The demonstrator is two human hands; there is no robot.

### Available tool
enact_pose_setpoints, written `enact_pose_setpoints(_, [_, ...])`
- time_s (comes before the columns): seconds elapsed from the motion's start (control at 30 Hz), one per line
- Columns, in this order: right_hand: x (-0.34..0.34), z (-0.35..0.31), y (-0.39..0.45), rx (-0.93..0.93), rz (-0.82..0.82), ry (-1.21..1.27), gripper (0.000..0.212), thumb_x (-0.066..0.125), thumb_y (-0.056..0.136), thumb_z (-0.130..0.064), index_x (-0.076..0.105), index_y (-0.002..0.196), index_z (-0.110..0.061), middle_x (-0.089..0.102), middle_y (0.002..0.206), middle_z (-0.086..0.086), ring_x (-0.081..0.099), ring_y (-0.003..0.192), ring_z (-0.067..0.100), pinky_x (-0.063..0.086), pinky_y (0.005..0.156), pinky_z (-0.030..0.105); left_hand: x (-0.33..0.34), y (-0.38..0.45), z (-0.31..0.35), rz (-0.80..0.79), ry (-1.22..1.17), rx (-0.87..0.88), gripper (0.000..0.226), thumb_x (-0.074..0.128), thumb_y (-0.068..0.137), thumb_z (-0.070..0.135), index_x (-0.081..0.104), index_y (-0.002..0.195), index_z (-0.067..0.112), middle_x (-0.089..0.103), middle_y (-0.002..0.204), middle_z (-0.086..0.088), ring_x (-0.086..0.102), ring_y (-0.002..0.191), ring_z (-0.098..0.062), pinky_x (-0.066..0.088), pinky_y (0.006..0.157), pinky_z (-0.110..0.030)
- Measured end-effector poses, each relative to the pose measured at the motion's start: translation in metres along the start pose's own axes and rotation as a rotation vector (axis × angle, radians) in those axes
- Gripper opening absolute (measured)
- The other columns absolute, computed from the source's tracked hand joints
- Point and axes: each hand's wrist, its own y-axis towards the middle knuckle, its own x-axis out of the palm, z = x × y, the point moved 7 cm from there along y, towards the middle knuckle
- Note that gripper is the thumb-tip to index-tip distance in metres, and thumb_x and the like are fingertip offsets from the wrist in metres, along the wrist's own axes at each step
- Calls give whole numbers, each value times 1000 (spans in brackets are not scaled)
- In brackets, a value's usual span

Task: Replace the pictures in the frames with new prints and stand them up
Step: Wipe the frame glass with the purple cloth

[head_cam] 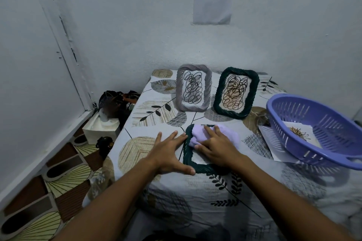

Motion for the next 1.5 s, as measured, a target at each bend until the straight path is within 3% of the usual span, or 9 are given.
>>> enact_pose_setpoints(0.27, [6, -11, -24, -121, -90, 77, 42, 37, 98, -50, 61, 126, -30, 4, 161, 3, -9, 147, 29, 2, 118, 42, 0, 0, 1, -1, 15, 9, 132, 58, 44, 88, 14, 153, 28, 13, 161, 2, 1, 148, -9, -17, 116, -44])
enact_pose_setpoints(0.43, [7, -14, -41, -185, -92, 85, 42, 38, 98, -51, 58, 130, -33, 15, 160, 4, -4, 148, 28, 5, 118, 41, 0, -2, 2, -2, 18, 22, 142, 47, 33, 96, 13, 153, 29, 12, 161, 2, 1, 147, -9, -14, 118, -46])
enact_pose_setpoints(0.63, [-3, 7, -52, -133, -70, 113, 44, 42, 97, -49, 70, 115, -21, 22, 158, 4, 2, 148, 25, 9, 118, 36, 0, -2, 4, 12, 34, 45, 145, 33, 32, 104, 14, 154, 28, 8, 161, 5, -6, 131, 4, -14, 117, -47])
enact_pose_setpoints(0.77, [-10, 31, -59, -53, -68, 181, 46, 44, 95, -51, 74, 106, -18, 24, 158, 3, 3, 148, 23, 11, 116, 33, 4, 2, 1, 21, 68, 62, 144, 30, 34, 105, 13, 154, 27, 9, 161, 6, -3, 145, -4, -14, 117, -48])
enact_pose_setpoints(0.93, [-12, 51, -57, -5, -81, 254, 38, 46, 89, -61, 74, 91, -36, 26, 157, 4, 4, 148, 26, 13, 118, 44, 5, 2, 1, 28, 82, 67, 143, 30, 35, 105, 13, 154, 27, 10, 161, 8, -1, 147, -6, -13, 117, -49])
enact_pose_setpoints(1.03, [-16, 54, -51, 41, -66, 200, 41, 47, 93, -54, 76, 98, -25, 19, 159, 0, 3, 148, 23, 17, 116, 41, 5, 3, 0, 29, 72, 71, 143, 31, 35, 105, 14, 154, 27, 11, 160, 9, -1, 146, -4, -13, 117, -49])
enact_pose_setpoints(1.17, [-18, 57, -41, 122, -53, 174, 53, 41, 92, -61, 74, 102, -20, 10, 161, -1, 4, 148, 25, 22, 113, 46, 5, 4, -1, 32, 62, 75, 139, 36, 38, 103, 15, 153, 28, 11, 160, 11, -4, 142, 2, -13, 117, -49])
enact_pose_setpoints(1.37, [-22, 64, -1, 214, 83, 132, 60, 36, 94, -61, 71, 102, -12, 23, 157, 8, 23, 141, 35, 32, 107, 48, 5, 4, 0, 32, 75, 80, 140, 33, 38, 104, 16, 154, 28, 12, 160, 11, -1, 146, -4, -12, 118, -49])
enact_pose_setpoints(1.5, [-17, 72, 19, 252, 144, 117, 54, 36, 96, -57, 70, 105, -16, 33, 153, 11, 40, 129, 34, 37, 103, 47, 4, 3, 1, 20, 78, 74, 142, 31, 35, 104, 16, 153, 27, 12, 160, 11, -1, 147, -5, -12, 118, -49])
